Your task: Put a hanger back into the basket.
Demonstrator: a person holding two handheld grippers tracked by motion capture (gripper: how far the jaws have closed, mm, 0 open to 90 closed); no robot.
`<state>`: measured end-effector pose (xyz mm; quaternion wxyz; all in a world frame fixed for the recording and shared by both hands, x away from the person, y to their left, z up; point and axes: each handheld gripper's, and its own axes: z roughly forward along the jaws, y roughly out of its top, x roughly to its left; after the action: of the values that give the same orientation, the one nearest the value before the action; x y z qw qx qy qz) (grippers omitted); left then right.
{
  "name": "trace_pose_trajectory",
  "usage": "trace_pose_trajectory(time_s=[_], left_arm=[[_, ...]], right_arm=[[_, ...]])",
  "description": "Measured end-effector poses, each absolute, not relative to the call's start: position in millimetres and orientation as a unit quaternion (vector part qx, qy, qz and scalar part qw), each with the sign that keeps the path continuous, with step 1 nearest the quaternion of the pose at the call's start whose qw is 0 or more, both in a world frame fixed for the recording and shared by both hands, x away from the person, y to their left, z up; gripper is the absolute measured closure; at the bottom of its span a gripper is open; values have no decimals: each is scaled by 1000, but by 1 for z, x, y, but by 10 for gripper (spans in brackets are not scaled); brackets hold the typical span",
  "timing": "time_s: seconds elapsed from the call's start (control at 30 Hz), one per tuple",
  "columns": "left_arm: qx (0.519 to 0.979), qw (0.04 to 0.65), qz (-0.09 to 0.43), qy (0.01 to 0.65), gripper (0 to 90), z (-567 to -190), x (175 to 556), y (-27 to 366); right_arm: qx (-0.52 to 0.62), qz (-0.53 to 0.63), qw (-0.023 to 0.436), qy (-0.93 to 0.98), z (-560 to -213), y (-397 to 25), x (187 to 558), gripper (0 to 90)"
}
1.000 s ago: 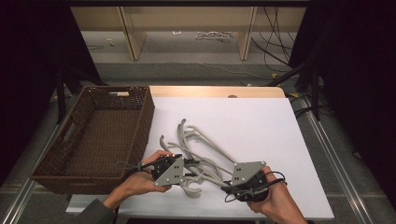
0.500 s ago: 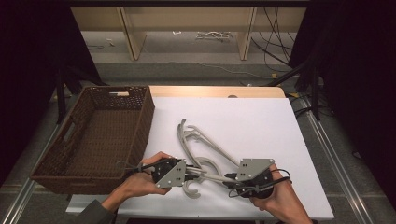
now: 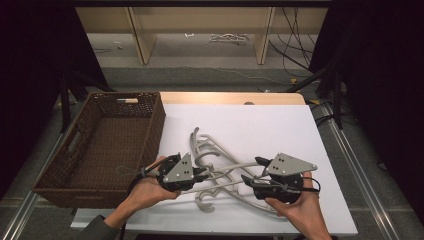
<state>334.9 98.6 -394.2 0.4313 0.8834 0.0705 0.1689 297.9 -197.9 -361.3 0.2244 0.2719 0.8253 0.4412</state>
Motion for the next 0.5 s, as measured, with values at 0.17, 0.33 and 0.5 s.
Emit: trace_pose_trajectory(time_s=[0.17,0.33,0.5], left_arm=[[886,415,187,92,799,-389,335,101],[890,404,181,113,802,-391,337,103],[884,413,163,146,802,-388,342,110]], right_arm=[[286,453,236,811,-365,-197,297,330],[287,458,240,806,-369,-192,293,321],[289,459,242,805,-373,-192,291,322]])
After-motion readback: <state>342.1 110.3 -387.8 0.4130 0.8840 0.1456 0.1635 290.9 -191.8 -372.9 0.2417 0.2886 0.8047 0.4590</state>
